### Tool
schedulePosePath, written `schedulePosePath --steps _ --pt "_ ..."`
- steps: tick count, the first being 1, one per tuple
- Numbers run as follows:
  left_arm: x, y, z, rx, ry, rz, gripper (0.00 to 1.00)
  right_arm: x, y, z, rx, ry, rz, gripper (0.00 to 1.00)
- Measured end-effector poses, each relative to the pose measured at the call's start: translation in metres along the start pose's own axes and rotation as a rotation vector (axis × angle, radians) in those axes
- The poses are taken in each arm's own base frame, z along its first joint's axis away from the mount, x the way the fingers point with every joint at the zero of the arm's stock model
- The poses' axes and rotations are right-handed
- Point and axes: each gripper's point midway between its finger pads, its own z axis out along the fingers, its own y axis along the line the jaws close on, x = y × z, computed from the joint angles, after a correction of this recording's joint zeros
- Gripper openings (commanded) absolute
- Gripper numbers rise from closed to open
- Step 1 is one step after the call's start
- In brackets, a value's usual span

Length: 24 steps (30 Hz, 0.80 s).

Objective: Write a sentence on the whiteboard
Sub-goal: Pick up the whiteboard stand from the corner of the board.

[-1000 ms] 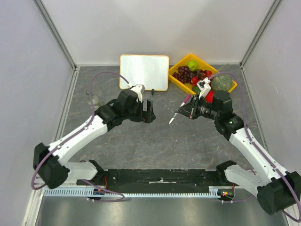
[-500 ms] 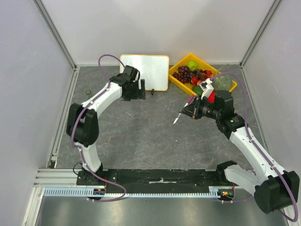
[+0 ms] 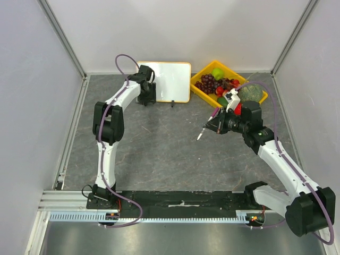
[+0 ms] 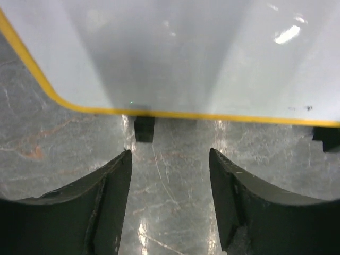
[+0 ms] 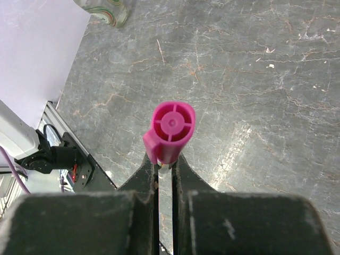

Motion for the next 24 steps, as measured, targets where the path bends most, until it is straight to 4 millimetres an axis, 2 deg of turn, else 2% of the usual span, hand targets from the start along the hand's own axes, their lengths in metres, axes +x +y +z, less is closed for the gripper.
schedulePosePath --steps 8,15,19,24 --pt "-0.004 0.011 0.027 -0.016 0.029 0.061 0.57 -0.001 -0.007 0.0 0.016 -0.002 -0.006 0.0" --pt "-0.001 0.026 0.039 -0.031 0.05 0.084 0.42 0.0 -0.013 0.003 0.027 0.008 0.001 0.0" --pt "-0.003 0.025 0.04 -0.027 0.046 0.098 0.3 0.001 -0.014 0.003 0.029 0.01 0.002 0.0" --pt "-0.003 0.022 0.042 -0.017 0.045 0.125 0.05 0.002 -0.015 0.003 0.031 0.012 0.004 0.0"
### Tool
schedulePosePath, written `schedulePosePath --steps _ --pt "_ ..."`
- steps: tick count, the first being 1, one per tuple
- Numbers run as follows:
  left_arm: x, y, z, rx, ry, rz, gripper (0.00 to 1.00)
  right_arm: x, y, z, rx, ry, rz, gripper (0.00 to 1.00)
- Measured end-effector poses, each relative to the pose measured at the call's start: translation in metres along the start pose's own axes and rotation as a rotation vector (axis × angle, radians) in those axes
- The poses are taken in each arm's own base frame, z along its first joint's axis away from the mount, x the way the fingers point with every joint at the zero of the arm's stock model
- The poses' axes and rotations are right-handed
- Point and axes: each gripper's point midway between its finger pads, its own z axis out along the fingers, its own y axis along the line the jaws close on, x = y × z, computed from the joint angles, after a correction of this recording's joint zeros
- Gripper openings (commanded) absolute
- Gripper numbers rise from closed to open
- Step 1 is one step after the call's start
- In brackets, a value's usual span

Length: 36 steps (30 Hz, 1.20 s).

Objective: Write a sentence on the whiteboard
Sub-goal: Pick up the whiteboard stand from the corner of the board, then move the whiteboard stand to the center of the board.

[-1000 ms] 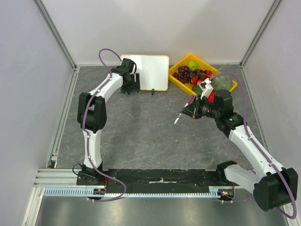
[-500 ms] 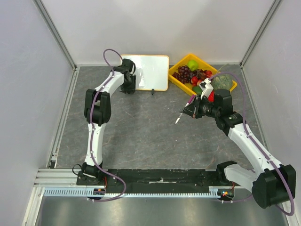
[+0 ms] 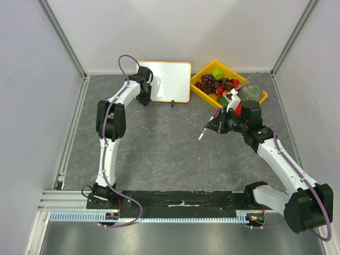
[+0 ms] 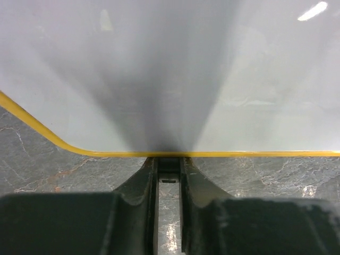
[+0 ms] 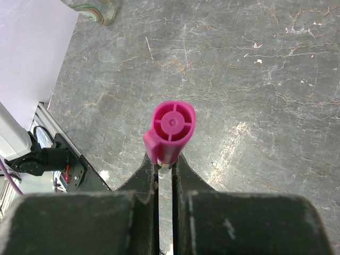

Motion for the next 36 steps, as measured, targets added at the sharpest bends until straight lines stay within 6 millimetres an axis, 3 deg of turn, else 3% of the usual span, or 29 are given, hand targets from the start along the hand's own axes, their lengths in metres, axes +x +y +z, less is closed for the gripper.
schedulePosePath --steps 8,11,22,26,31,36 --pt "0.001 0.0 0.0 0.004 -0.011 0.005 0.02 0.005 0.0 -0.005 0.003 0.0 0.003 0.0" --pt "0.01 -0.001 -0.004 0.02 -0.031 -0.003 0.02 0.004 0.004 -0.01 -0.004 -0.015 -0.008 0.0" --pt "0.118 -0.01 -0.055 0.008 0.056 -0.064 0.02 0.005 0.014 -0.024 -0.019 -0.044 -0.03 0.0" --pt "0.157 -0.028 -0.074 0.014 0.08 -0.066 0.02 0.008 0.017 -0.029 -0.022 -0.048 -0.033 0.0" --pt "0.201 -0.065 -0.096 0.039 0.086 -0.049 0.02 0.014 0.021 -0.038 -0.029 -0.062 -0.043 0.0" --pt "0.233 -0.091 -0.111 0.069 0.098 -0.058 0.02 0.019 0.025 -0.046 -0.032 -0.07 -0.049 0.0"
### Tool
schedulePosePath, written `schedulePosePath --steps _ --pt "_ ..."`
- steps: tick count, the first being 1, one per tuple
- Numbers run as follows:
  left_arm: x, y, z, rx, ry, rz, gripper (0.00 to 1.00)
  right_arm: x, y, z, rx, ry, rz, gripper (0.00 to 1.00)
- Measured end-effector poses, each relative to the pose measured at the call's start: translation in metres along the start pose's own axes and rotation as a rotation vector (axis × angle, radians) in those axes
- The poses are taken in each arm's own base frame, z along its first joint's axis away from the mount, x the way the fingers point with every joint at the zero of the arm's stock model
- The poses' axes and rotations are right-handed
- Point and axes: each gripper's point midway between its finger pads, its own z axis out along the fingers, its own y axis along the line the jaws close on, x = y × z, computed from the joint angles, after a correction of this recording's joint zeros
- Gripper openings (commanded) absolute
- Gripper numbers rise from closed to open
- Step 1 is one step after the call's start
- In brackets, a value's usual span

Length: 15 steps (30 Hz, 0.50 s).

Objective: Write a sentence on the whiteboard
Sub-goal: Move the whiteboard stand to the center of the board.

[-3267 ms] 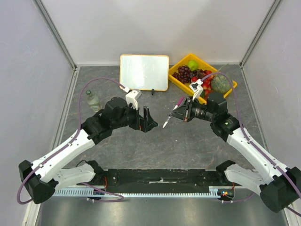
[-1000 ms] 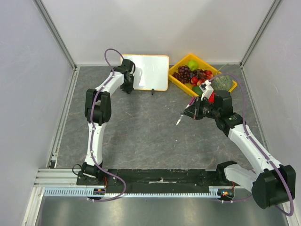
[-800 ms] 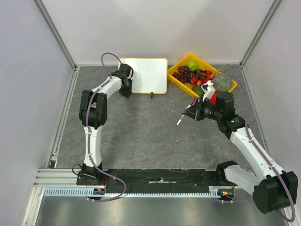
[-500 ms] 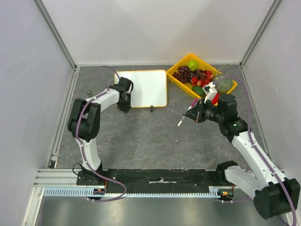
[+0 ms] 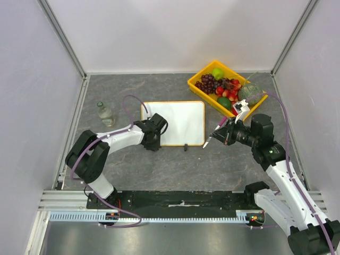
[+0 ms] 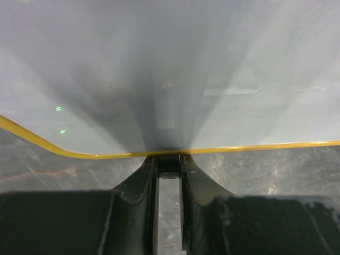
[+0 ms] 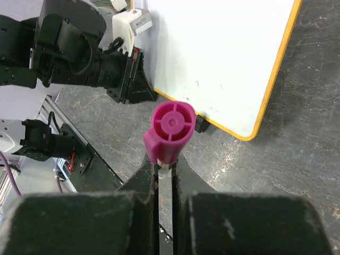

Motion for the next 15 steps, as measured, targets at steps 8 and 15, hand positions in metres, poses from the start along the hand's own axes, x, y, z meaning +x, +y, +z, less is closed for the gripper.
schedulePosePath --steps 8,15 --pt "0.045 -0.025 -0.014 0.016 -0.002 -0.069 0.02 0.003 0.004 -0.007 -0.002 -0.005 -0.003 0.0" --pt "0.082 -0.051 -0.026 0.026 0.002 -0.06 0.02 0.004 0.006 -0.011 -0.002 -0.008 -0.005 0.0"
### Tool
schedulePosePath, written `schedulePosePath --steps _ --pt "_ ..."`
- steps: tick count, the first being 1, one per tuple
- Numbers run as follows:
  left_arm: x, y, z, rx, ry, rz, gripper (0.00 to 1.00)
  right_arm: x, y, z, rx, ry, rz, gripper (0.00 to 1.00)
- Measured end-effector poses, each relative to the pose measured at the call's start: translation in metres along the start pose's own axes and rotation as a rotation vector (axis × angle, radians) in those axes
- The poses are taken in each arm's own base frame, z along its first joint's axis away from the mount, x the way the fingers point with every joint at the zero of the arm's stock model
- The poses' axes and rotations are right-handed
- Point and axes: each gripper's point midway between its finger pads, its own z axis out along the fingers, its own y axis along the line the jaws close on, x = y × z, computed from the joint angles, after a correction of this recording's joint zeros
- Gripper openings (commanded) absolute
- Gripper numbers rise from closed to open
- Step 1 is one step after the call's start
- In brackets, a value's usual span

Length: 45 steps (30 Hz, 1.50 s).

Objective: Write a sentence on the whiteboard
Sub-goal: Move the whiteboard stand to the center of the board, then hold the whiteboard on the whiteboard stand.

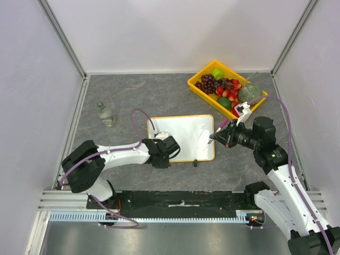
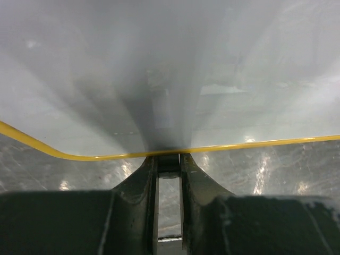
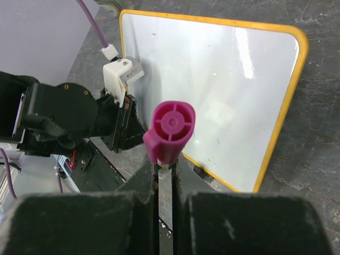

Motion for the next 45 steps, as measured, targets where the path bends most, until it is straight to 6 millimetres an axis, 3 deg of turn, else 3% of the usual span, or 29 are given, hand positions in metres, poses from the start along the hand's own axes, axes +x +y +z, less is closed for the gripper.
schedulePosePath --steps 5,9,12,20,25,31,39,45 --pt "0.017 -0.011 -0.005 0.002 0.004 -0.003 0.18 0.003 -0.001 -0.001 0.004 0.007 0.005 0.0" --pt "0.027 -0.021 -0.007 0.002 0.022 0.004 0.51 0.003 -0.001 -0.001 0.006 0.01 0.007 0.0" --pt "0.037 -0.037 -0.011 0.039 0.053 0.019 0.64 0.005 -0.001 -0.001 0.008 0.015 0.011 0.0" --pt "0.052 -0.049 -0.02 0.071 0.075 0.063 0.72 0.004 0.002 -0.006 0.005 0.005 -0.001 0.0" --pt "0.056 -0.058 -0.052 0.157 0.04 0.102 0.74 0.006 0.005 -0.012 0.001 -0.002 -0.014 0.0" --pt "0.049 -0.068 -0.098 0.32 -0.045 0.12 0.78 0.01 0.012 -0.024 -0.017 -0.043 -0.058 0.0" --pt "0.035 -0.048 -0.115 0.408 -0.176 0.143 0.85 0.042 0.007 -0.038 -0.025 -0.066 -0.082 0.0" --pt "0.018 -0.056 -0.134 0.476 -0.257 0.156 0.92 0.046 0.006 -0.042 -0.008 -0.075 -0.055 0.0"
